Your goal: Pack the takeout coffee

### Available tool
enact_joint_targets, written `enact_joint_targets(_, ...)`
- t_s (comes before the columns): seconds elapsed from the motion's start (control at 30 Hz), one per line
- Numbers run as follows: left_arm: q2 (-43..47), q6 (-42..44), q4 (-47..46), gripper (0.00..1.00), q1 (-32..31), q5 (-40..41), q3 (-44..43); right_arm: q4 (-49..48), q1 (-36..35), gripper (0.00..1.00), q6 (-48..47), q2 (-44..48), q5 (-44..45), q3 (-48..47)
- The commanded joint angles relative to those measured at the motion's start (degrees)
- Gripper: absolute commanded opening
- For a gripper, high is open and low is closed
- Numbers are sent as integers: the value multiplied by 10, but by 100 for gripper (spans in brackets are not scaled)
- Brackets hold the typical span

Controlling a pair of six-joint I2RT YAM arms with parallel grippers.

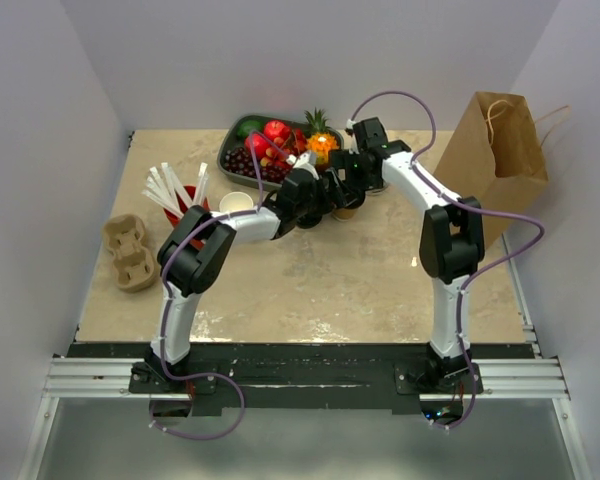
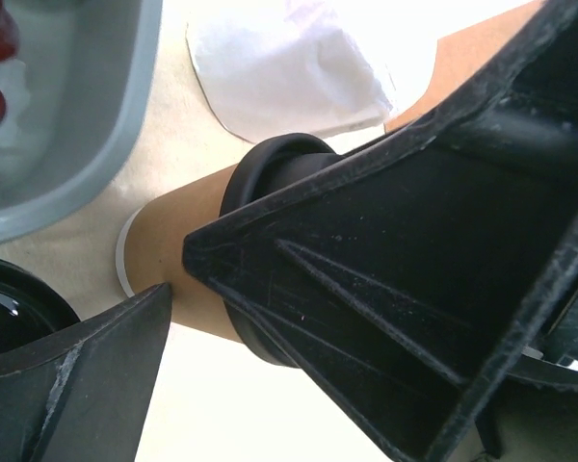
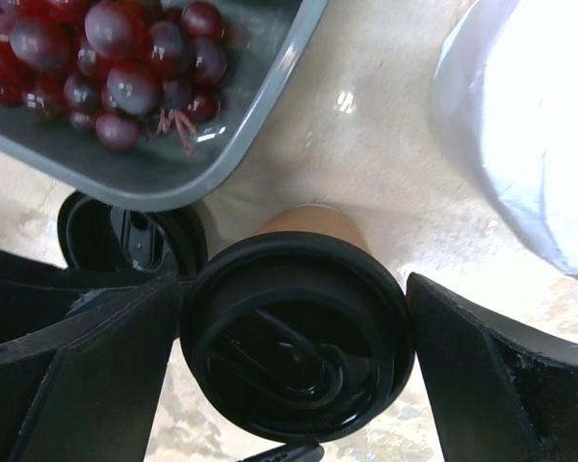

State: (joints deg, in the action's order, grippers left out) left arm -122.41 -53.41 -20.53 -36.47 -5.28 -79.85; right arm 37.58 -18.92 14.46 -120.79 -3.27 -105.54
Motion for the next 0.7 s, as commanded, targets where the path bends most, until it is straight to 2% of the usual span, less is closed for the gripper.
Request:
enact_joint_targets(0.0, -24, -38, 58, 90, 26, 26, 40, 32, 26, 99, 17, 26, -136, -27)
enact_joint_targets(0.33, -31, -67, 76, 89, 26, 22, 40, -5, 33, 99, 4, 28, -59, -69)
enact_joint_targets(0.4, -30, -59, 66, 89, 27, 15, 35, -25, 46, 99, 52, 21, -105, -71)
enact_joint_targets(0.47, -30, -45, 47, 89, 26, 5, 34, -57, 63, 99, 93, 20, -194, -58)
enact_joint_targets(0.63, -21, -13, -11, 90, 25, -31, 33, -89, 63, 99, 110, 10, -224, -56)
enact_joint_targets(0.67, -20, 3, -51, 91, 25, -42, 34, -88, 63, 99, 109, 7, -221, -57)
